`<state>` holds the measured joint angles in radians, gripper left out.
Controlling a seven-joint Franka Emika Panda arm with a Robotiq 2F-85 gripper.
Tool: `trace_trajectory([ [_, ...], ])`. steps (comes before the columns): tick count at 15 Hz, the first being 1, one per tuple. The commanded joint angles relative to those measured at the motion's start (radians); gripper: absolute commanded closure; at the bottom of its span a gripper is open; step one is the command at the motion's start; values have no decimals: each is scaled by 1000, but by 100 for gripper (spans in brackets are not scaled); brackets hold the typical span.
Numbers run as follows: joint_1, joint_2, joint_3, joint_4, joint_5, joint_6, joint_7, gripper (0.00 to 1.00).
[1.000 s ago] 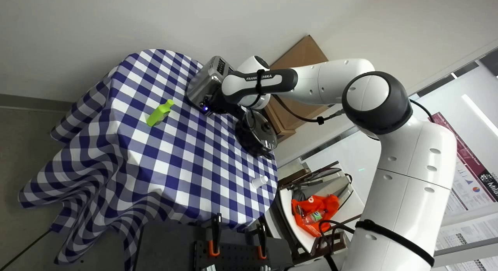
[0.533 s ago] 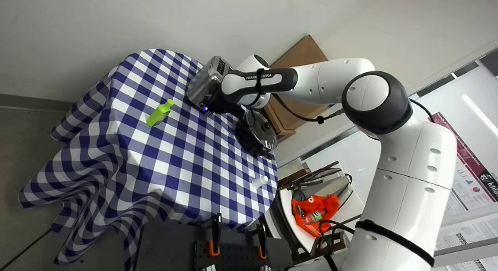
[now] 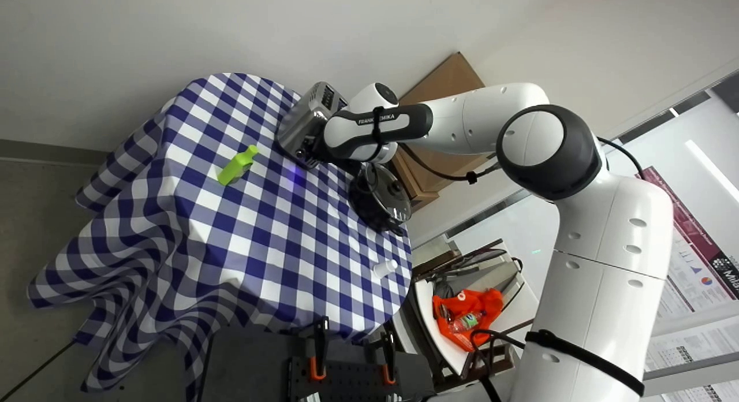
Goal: Push the lever of the toaster up
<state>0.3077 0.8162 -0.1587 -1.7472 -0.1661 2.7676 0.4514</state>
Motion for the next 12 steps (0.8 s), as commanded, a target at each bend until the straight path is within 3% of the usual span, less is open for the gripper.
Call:
trace_trajectory([
  [1, 31, 43, -27, 26, 9, 44, -3, 100],
  [6, -43, 27, 62, 34, 58, -25, -87, 100],
  [12, -84, 56, 113, 71, 93, -66, -139, 100],
])
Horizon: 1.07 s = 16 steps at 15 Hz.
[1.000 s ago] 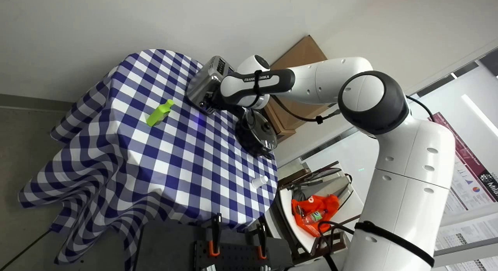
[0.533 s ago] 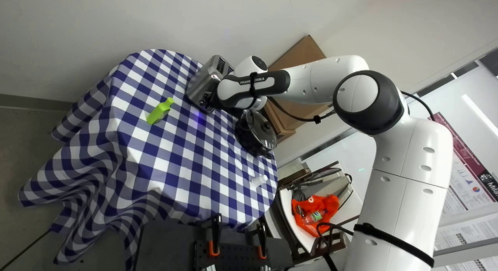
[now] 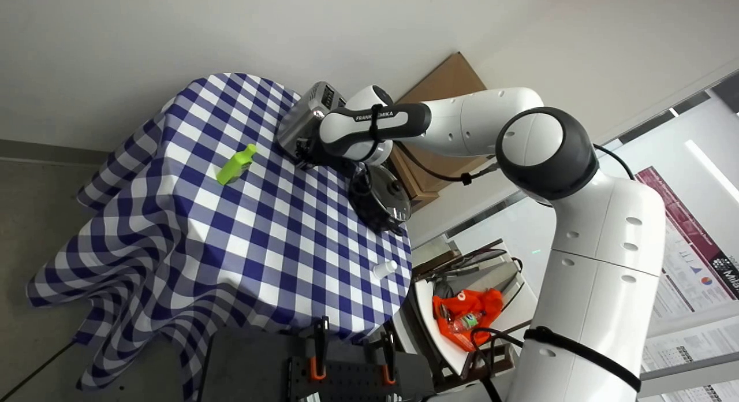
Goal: Push the lever of the toaster up
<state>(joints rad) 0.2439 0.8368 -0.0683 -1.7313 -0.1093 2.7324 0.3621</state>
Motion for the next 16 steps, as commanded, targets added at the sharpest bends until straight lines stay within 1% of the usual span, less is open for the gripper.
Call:
trace_trajectory([
  [1, -22, 42, 24, 62, 37, -37, -53, 100],
  [3, -29, 50, 32, 75, 40, -53, -63, 100],
  [7, -84, 11, 100, 63, 94, -94, -107, 100],
  [9, -127, -35, 149, 34, 156, -107, -129, 100],
  [12, -168, -120, 189, -28, 238, -121, -138, 100],
  [14, -197, -181, 218, -75, 294, -143, -153, 100],
  [16, -240, -241, 266, -119, 368, -194, -199, 100],
])
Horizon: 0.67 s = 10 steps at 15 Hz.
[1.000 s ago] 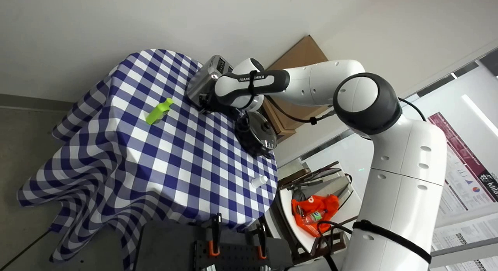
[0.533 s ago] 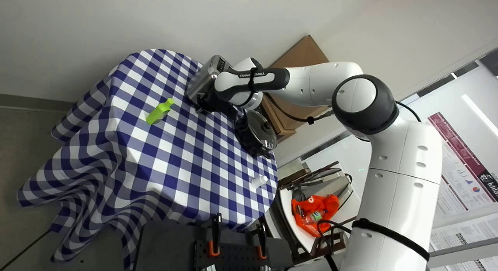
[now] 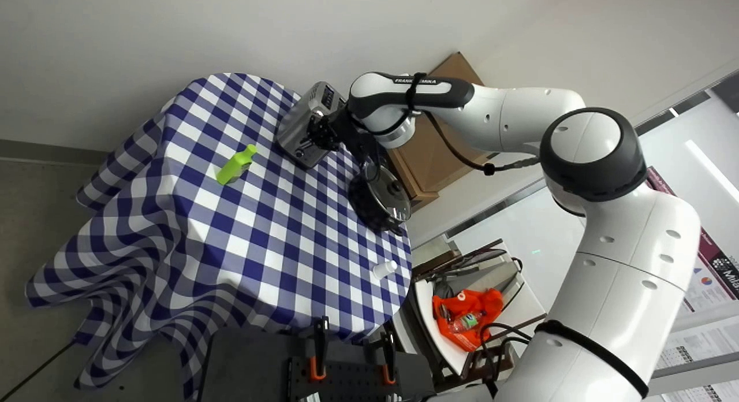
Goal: Push the lever of the toaster up
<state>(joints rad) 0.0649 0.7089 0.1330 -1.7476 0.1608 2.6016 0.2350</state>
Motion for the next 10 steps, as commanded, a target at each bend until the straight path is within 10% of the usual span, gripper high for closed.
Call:
trace_trajectory([
  [1, -81, -140, 87, -124, 138, -91, -101, 100],
  [5, -113, -259, 111, -205, 258, -190, -179, 100],
  [10, -54, -428, -1, -327, 129, -259, -120, 100],
])
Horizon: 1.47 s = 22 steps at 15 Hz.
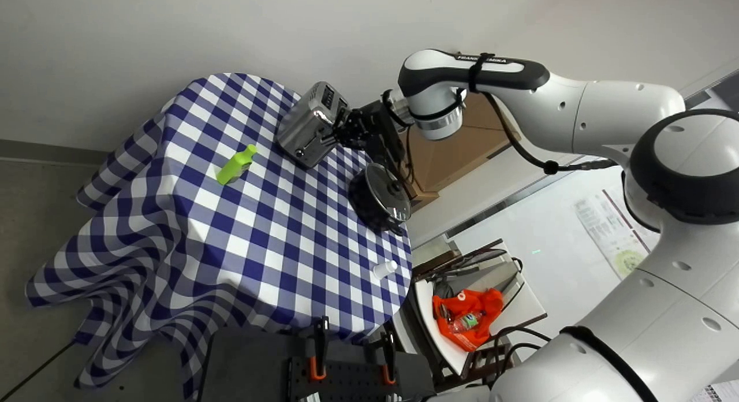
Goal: Push the lever of the toaster up
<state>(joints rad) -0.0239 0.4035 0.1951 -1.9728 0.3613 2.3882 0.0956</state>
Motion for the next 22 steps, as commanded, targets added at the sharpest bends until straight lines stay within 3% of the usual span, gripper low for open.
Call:
trace_trajectory([
  [1, 44, -151, -81, -122, -113, -65, 26, 100],
  [7, 66, -277, -109, -200, -342, -166, -82, 100],
  [15, 69, -416, -120, -331, -628, 28, -122, 100],
  [18, 58, -457, -135, -385, -634, 156, -35, 100],
  [19, 53, -467, -141, -397, -597, 185, 6, 84],
  [20, 61, -417, -134, -341, -608, 124, -52, 73],
  [21, 59, -424, -137, -349, -608, 131, -46, 92],
  [22, 59, -424, -137, -349, -608, 130, -47, 85],
])
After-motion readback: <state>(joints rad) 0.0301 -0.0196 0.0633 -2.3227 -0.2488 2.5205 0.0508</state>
